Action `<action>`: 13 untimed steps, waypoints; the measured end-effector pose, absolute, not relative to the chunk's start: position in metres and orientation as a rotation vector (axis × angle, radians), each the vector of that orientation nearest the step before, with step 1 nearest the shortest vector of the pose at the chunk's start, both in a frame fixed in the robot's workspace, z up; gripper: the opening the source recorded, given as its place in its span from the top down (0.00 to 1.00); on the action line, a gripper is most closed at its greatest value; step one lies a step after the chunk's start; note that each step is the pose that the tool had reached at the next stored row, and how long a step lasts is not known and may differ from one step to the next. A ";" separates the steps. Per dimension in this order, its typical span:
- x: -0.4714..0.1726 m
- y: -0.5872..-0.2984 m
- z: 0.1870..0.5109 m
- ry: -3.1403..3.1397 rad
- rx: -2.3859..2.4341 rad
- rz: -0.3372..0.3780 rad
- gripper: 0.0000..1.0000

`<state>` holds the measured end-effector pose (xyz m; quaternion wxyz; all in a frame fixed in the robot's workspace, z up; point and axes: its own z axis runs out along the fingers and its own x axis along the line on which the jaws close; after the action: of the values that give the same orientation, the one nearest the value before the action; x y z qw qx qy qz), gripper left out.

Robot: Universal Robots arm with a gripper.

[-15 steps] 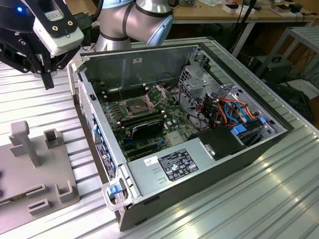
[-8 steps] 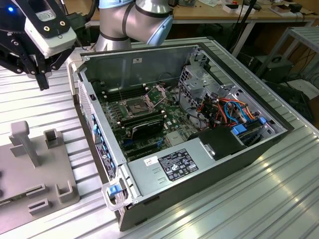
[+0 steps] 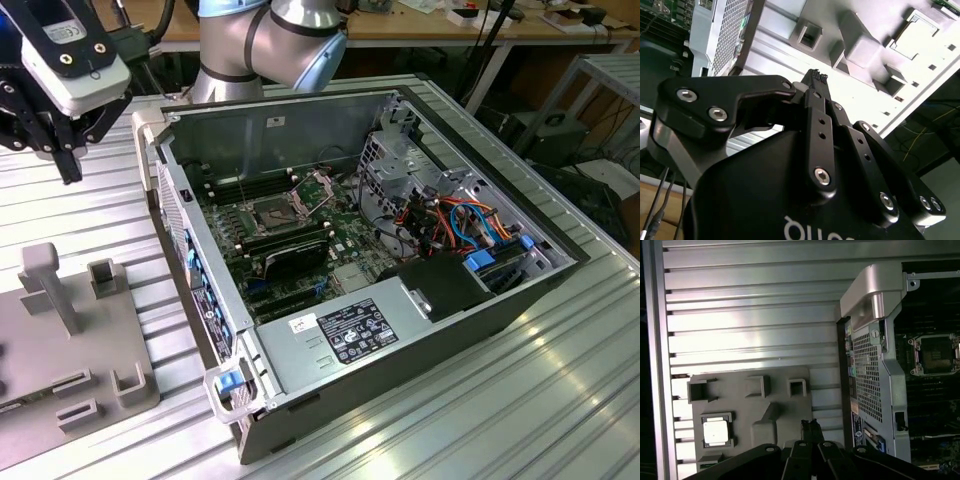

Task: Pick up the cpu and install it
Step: 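Reach for the cpu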

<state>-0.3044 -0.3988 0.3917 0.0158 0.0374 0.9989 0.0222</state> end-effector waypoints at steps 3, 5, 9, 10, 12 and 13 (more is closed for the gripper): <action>-0.310 -0.399 0.392 3.107 0.116 0.069 0.89; -0.313 -0.399 0.392 3.107 0.116 0.069 0.89; -0.319 -0.399 0.392 3.107 0.116 0.069 0.89; -0.320 -0.399 0.392 3.107 0.116 0.069 0.89; -0.322 -0.399 0.392 3.107 0.116 0.069 0.89; -0.324 -0.399 0.392 3.107 0.116 0.069 0.89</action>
<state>-0.3243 -0.3988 0.3916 0.0158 0.0373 0.9989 0.0222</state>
